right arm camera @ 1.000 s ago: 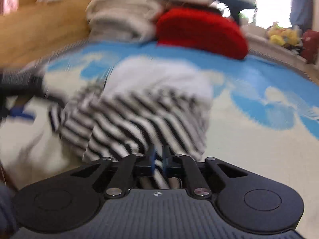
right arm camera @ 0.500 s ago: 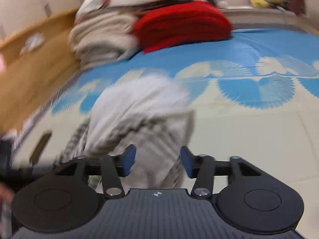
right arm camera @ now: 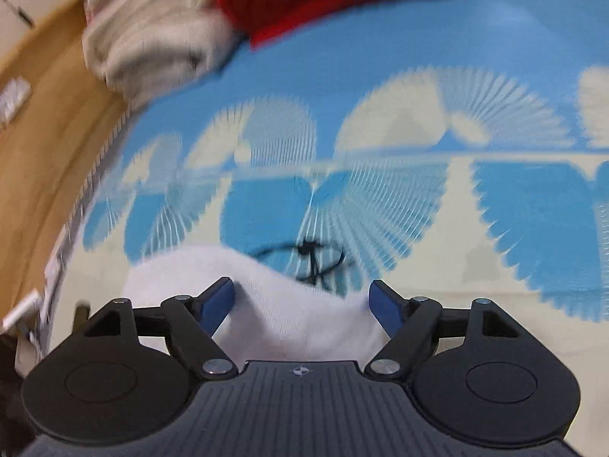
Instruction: Fold small clothes
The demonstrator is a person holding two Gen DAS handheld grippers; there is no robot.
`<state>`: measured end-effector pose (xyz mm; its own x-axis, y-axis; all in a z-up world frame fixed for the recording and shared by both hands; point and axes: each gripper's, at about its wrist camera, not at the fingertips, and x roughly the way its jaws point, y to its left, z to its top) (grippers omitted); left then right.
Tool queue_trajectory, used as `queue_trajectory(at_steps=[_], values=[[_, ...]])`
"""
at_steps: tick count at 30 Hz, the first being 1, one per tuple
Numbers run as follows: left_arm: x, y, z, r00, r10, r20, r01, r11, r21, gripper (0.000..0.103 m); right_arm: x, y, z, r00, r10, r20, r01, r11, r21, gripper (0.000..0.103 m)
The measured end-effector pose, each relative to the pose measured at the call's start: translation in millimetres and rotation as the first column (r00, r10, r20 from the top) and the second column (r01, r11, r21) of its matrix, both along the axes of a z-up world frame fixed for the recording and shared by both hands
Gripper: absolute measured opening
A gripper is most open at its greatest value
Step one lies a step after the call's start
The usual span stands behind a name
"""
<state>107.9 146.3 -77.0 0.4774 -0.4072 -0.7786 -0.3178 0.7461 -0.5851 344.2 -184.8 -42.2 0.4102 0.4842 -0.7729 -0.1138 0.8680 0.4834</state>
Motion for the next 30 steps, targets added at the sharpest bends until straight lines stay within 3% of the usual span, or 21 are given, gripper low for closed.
queue_trajectory(at_steps=[1, 3, 5, 8, 10, 12, 15, 18, 20, 23, 25, 27, 30], values=[[5, -2, 3, 1.0, -0.009, -0.006, 0.009, 1.0, 0.022, 0.043, 1, 3, -7, 1.0, 0.02, -0.015, -0.02, 1.0, -0.012, 0.033], [24, -6, 9, 0.998, -0.068, 0.003, 0.067, 0.994, 0.088, 0.04, -5, 3, -15, 0.999, 0.049, -0.001, -0.049, 0.998, -0.028, 0.018], [51, -7, 15, 0.993, -0.119, -0.01, 0.119, 0.982, 0.149, 0.039, -19, -10, -16, 1.0, -0.002, 0.016, 0.003, 1.0, -0.02, 0.016], [111, -9, 31, 0.976, -0.216, 0.033, 0.198, 0.939, 0.283, 0.039, -56, -41, -19, 0.992, -0.124, 0.026, 0.124, 0.992, -0.008, 0.016], [156, -18, 39, 0.949, -0.308, 0.067, 0.266, 0.896, 0.356, 0.039, -88, -60, -24, 0.984, -0.177, 0.017, 0.176, 0.984, 0.02, 0.015], [197, -36, 38, 0.926, -0.37, 0.081, 0.316, 0.873, 0.37, 0.039, -122, -76, -27, 0.972, -0.232, -0.018, 0.233, 0.97, 0.066, 0.011], [234, -64, 35, 0.905, -0.415, 0.097, 0.349, 0.852, 0.391, 0.039, -156, -83, -22, 0.961, -0.275, -0.027, 0.276, 0.956, 0.093, 0.01], [241, -72, 33, 0.919, -0.377, 0.111, 0.312, 0.872, 0.378, 0.044, -175, -84, -14, 0.947, -0.317, 0.046, 0.313, 0.947, 0.078, 0.003], [230, -58, 31, 0.935, -0.332, 0.124, 0.272, 0.895, 0.353, 0.055, -179, -91, -13, 0.93, -0.361, 0.074, 0.356, 0.932, 0.065, 0.005], [199, -39, 44, 0.943, -0.302, 0.138, 0.238, 0.905, 0.352, 0.066, -184, -111, -6, 0.89, -0.446, 0.091, 0.439, 0.894, 0.087, 0.01], [166, -29, 61, 0.941, -0.286, 0.181, 0.209, 0.912, 0.353, 0.082, -188, -113, 1, 0.891, -0.441, 0.112, 0.429, 0.896, 0.114, 0.031], [132, -23, 73, 0.935, -0.275, 0.223, 0.191, 0.922, 0.336, 0.085, -195, -111, 5, 0.887, -0.443, 0.127, 0.425, 0.893, 0.148, 0.049], [90, -21, 78, 0.931, -0.251, 0.267, 0.168, 0.94, 0.298, 0.087, -202, -101, 1, 0.88, -0.463, 0.111, 0.441, 0.881, 0.173, 0.053]])
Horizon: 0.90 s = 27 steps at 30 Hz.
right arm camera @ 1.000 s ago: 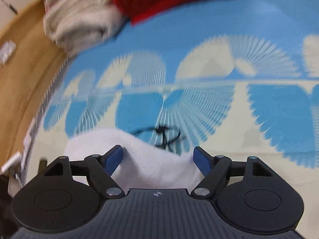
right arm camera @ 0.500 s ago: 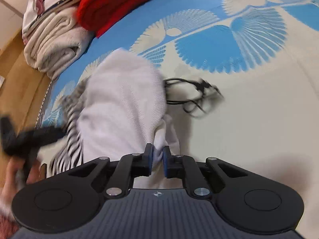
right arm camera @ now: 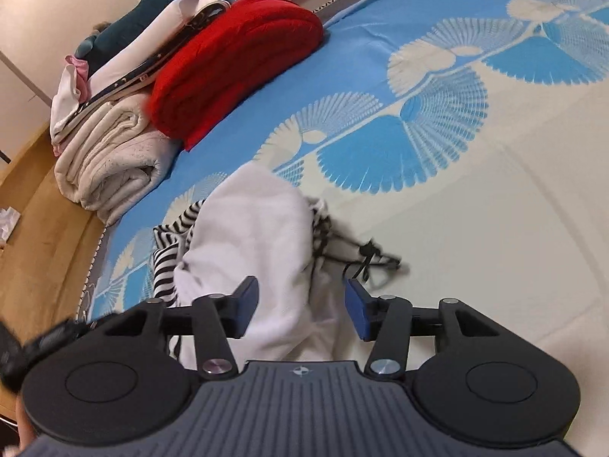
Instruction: Fold small clothes
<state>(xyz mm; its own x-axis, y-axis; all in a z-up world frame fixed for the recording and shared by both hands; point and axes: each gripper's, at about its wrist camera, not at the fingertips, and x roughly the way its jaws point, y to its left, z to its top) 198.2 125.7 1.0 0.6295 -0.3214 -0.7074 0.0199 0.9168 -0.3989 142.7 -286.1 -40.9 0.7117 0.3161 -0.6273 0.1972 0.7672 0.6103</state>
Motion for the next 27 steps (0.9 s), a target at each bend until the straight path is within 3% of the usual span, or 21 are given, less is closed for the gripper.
queue_trajectory(at_steps=[4, 12, 14, 15, 18, 20, 23, 24, 25, 27], values=[[-29, 10, -19, 0.995, 0.101, -0.01, -0.101, 0.992, -0.071, 0.087, -4, 16, -15, 0.993, -0.113, -0.024, 0.114, 0.993, 0.034, 0.057], [-6, 5, -36, 0.996, 0.078, -0.038, -0.08, 0.996, -0.039, 0.087, 20, 42, -35, 0.996, 0.068, -0.056, -0.069, 0.997, -0.022, 0.067], [0, 1, -33, 0.998, 0.056, -0.016, -0.057, 0.998, -0.037, 0.057, 21, 45, -34, 0.994, 0.102, -0.043, -0.103, 0.994, -0.023, 0.037], [0, -1, -29, 0.999, 0.041, -0.005, -0.041, 0.997, -0.06, 0.028, 21, 47, -32, 0.993, 0.115, -0.028, -0.116, 0.992, -0.039, 0.017], [-5, -3, -24, 0.999, 0.036, 0.01, -0.036, 0.999, -0.013, 0.016, 19, 49, -17, 0.996, 0.092, 0.022, -0.089, 0.991, -0.096, 0.013], [-5, 1, -36, 0.998, 0.041, -0.049, -0.041, 0.999, -0.015, 0.015, 24, 49, -16, 0.994, 0.104, 0.024, -0.101, 0.988, -0.115, 0.013], [-5, 8, -43, 0.997, 0.022, -0.076, -0.025, 0.999, -0.034, 0.016, 35, 43, -34, 0.993, 0.111, -0.036, -0.113, 0.991, -0.074, 0.016], [-6, 12, -42, 0.997, 0.02, -0.068, -0.023, 0.998, -0.053, 0.016, 39, 43, -38, 0.991, 0.124, -0.049, -0.127, 0.989, -0.071, 0.024], [-7, 15, -39, 0.998, 0.019, -0.061, -0.023, 0.997, -0.072, 0.017, 40, 42, -38, 0.992, 0.117, -0.052, -0.121, 0.989, -0.088, 0.04], [-8, 21, -32, 0.998, 0.035, -0.046, -0.039, 0.994, -0.1, 0.019, 36, 39, -27, 0.996, 0.081, -0.029, -0.085, 0.987, -0.136, 0.052]])
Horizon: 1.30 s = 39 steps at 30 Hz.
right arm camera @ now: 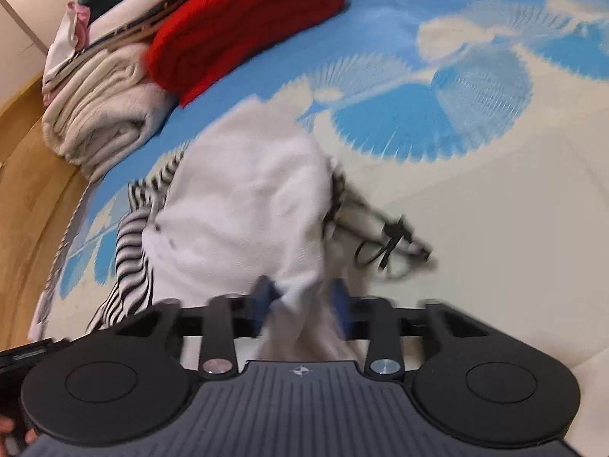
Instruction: Fold small clothes
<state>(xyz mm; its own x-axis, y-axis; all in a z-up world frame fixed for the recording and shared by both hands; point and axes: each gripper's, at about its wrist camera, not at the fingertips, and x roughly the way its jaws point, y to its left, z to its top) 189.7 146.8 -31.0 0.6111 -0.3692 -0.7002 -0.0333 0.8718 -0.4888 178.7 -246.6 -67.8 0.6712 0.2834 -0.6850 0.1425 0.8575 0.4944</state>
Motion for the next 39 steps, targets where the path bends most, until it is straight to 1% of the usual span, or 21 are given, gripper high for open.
queue_trajectory(at_steps=[2, 4, 5, 7, 9, 12, 13, 14, 15, 17, 19, 22, 26, 30, 32, 34, 35, 36, 37, 38, 39], values=[[2, 2, 8, 1.0, 0.008, 0.03, -0.008, 1.0, -0.006, 0.02, -9, 0, 18, 0.996, -0.008, 0.094, 0.015, 0.997, -0.075, 0.058], [5, 1, 15, 0.998, 0.013, 0.054, -0.013, 1.0, -0.004, 0.034, -16, 6, 32, 0.984, 0.005, 0.179, 0.021, 0.99, -0.142, 0.061], [8, -1, 16, 0.998, 0.018, 0.061, -0.017, 1.0, -0.009, 0.034, -17, 11, 37, 0.976, 0.037, 0.213, -0.001, 0.986, -0.165, 0.061], [13, -8, 14, 0.998, 0.021, 0.053, -0.021, 1.0, -0.006, 0.037, -10, 23, 39, 0.963, 0.141, 0.232, -0.096, 0.977, -0.192, 0.059], [19, -16, 10, 0.999, 0.022, 0.035, -0.022, 1.0, 0.008, 0.046, -3, 40, 36, 0.942, 0.241, 0.235, -0.182, 0.951, -0.248, 0.056], [26, -28, 3, 1.0, 0.017, 0.006, -0.017, 0.998, 0.056, 0.054, 7, 61, 26, 0.926, 0.315, 0.207, -0.228, 0.905, -0.359, 0.055], [27, -31, 2, 1.0, 0.015, 0.002, -0.015, 0.997, 0.074, 0.054, 11, 64, 22, 0.926, 0.323, 0.197, -0.233, 0.897, -0.376, 0.04], [27, -33, 1, 1.0, 0.013, 0.003, -0.013, 0.996, 0.09, 0.054, 13, 66, 19, 0.925, 0.327, 0.193, -0.234, 0.891, -0.388, 0.02], [27, -34, 2, 1.0, 0.012, 0.009, -0.013, 0.995, 0.095, 0.049, 14, 66, 20, 0.919, 0.341, 0.197, -0.245, 0.886, -0.393, 0.002], [26, -33, 2, 1.0, 0.014, 0.018, -0.016, 0.995, 0.099, 0.038, 8, 68, 29, 0.905, 0.348, 0.244, -0.233, 0.886, -0.4, 0.0], [26, -31, 1, 0.999, 0.035, 0.013, -0.036, 0.992, 0.125, 0.018, 2, 66, 43, 0.886, 0.342, 0.314, -0.19, 0.883, -0.429, 0.0], [27, -24, -2, 0.999, 0.052, -0.009, -0.051, 0.992, 0.117, 0.018, 8, 50, 48, 0.905, 0.266, 0.332, -0.135, 0.92, -0.367, 0.0], [24, -23, -1, 0.999, 0.046, 0.002, -0.046, 0.988, 0.15, 0.016, 20, 42, 40, 0.925, 0.229, 0.303, -0.112, 0.927, -0.359, 0.0], [23, -23, -2, 0.999, 0.046, -0.004, -0.044, 0.984, 0.172, 0.016, 25, 46, 40, 0.913, 0.232, 0.337, -0.089, 0.916, -0.39, 0.0], [23, -23, -6, 0.999, 0.048, -0.017, -0.044, 0.979, 0.2, 0.016, 43, 48, 19, 0.942, 0.204, 0.267, -0.092, 0.921, -0.379, 0.0], [22, -20, -5, 0.999, 0.044, -0.015, -0.04, 0.982, 0.184, 0.016, 57, 51, -1, 0.963, 0.197, 0.182, -0.121, 0.925, -0.361, 0.002], [20, -17, -2, 0.999, 0.048, 0.001, -0.048, 0.984, 0.173, 0.017, 58, 48, -3, 0.968, 0.178, 0.177, -0.113, 0.938, -0.328, 0.003], [20, -14, 3, 0.998, 0.055, 0.023, -0.058, 0.984, 0.167, 0.021, 58, 44, 2, 0.969, 0.167, 0.183, -0.108, 0.949, -0.295, 0.014], [21, -12, 7, 0.998, 0.059, 0.039, -0.065, 0.984, 0.167, 0.028, 59, 37, 11, 0.968, 0.166, 0.19, -0.115, 0.96, -0.254, 0.031], [23, -9, 13, 0.996, 0.072, 0.055, -0.08, 0.984, 0.162, 0.032, 59, 30, 20, 0.965, 0.158, 0.21, -0.111, 0.969, -0.219, 0.04], [27, -9, 16, 0.995, 0.08, 0.064, -0.089, 0.983, 0.158, 0.041, 58, 23, 27, 0.96, 0.138, 0.242, -0.091, 0.976, -0.196, 0.051]])
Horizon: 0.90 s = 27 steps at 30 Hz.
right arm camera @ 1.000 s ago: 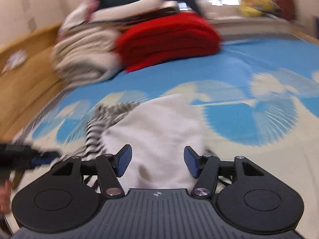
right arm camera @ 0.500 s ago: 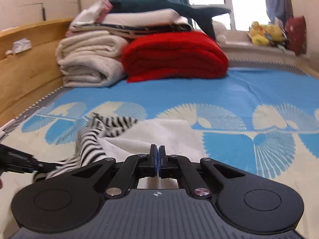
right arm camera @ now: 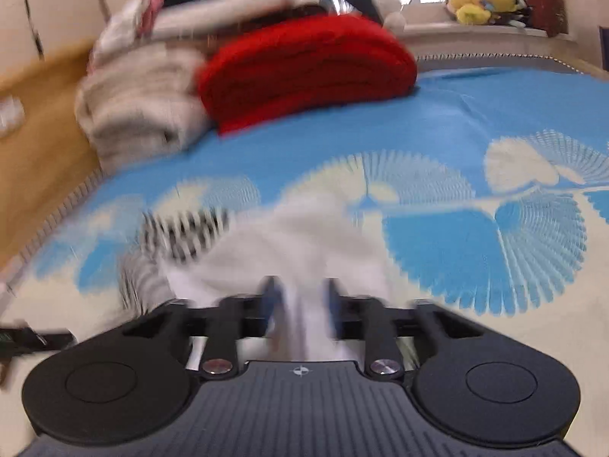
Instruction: Fold small clothes
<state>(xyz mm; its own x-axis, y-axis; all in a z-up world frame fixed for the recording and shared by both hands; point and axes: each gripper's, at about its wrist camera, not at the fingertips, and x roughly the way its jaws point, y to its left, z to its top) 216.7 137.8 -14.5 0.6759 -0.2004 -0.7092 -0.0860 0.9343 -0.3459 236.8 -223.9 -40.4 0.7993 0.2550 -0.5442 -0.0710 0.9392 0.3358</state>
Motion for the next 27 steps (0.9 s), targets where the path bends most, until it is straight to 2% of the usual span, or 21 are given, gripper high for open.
queue_trajectory(at_steps=[1, 3, 6, 9, 12, 13, 14, 15, 16, 18, 19, 21, 25, 27], values=[[7, -2, 3, 1.0, 0.004, 0.007, -0.004, 1.0, -0.001, 0.046, 0, -7, 7, 0.999, -0.017, 0.032, 0.017, 1.0, 0.015, 0.052], [26, -9, 8, 1.0, -0.002, 0.005, 0.002, 1.0, 0.008, 0.05, 8, -15, 15, 0.999, -0.014, 0.048, 0.013, 1.0, 0.02, 0.052], [52, -20, 7, 1.0, -0.013, 0.0, 0.013, 1.0, -0.005, 0.058, 34, -7, 15, 0.995, 0.095, 0.001, -0.095, 0.995, -0.007, 0.051], [60, -26, -7, 0.999, -0.022, -0.025, 0.021, 0.999, -0.023, 0.058, 52, 25, 9, 0.971, 0.235, -0.039, -0.238, 0.961, -0.139, 0.051], [65, -33, -16, 0.999, -0.039, -0.037, 0.038, 0.999, -0.028, 0.058, 54, 56, 0, 0.951, 0.308, -0.024, -0.301, 0.905, -0.303, 0.052], [66, -34, -18, 0.998, -0.041, -0.037, 0.04, 0.999, -0.031, 0.058, 54, 64, -3, 0.946, 0.324, -0.023, -0.312, 0.885, -0.347, 0.03], [67, -35, -21, 0.998, -0.045, -0.04, 0.043, 0.999, -0.032, 0.058, 54, 71, -8, 0.944, 0.33, -0.026, -0.314, 0.865, -0.391, 0.015], [68, -37, -23, 0.998, -0.044, -0.044, 0.043, 0.999, -0.025, 0.058, 54, 75, -10, 0.943, 0.332, -0.023, -0.311, 0.854, -0.417, 0.011], [69, -39, -25, 0.998, -0.042, -0.046, 0.041, 0.999, -0.013, 0.058, 51, 74, -8, 0.946, 0.326, 0.007, -0.294, 0.862, -0.413, 0.009], [69, -42, -29, 0.998, -0.036, -0.045, 0.037, 0.999, 0.028, 0.058, 48, 64, 3, 0.957, 0.281, 0.071, -0.243, 0.912, -0.33, 0.009], [69, -43, -31, 0.998, -0.033, -0.044, 0.035, 0.998, 0.047, 0.058, 49, 54, 9, 0.965, 0.246, 0.095, -0.216, 0.943, -0.252, 0.009], [69, -44, -37, 0.998, -0.026, -0.052, 0.03, 0.995, 0.091, 0.058, 53, 36, 16, 0.973, 0.206, 0.107, -0.194, 0.974, -0.112, 0.009], [70, -37, -42, 0.998, -0.004, -0.068, 0.011, 0.994, 0.112, 0.058, 63, 8, 9, 0.986, 0.156, 0.06, -0.159, 0.986, 0.056, 0.009], [70, -34, -40, 0.998, 0.002, -0.058, 0.004, 0.996, 0.095, 0.058, 67, 4, 3, 0.986, 0.164, 0.03, -0.165, 0.985, 0.046, 0.01]])
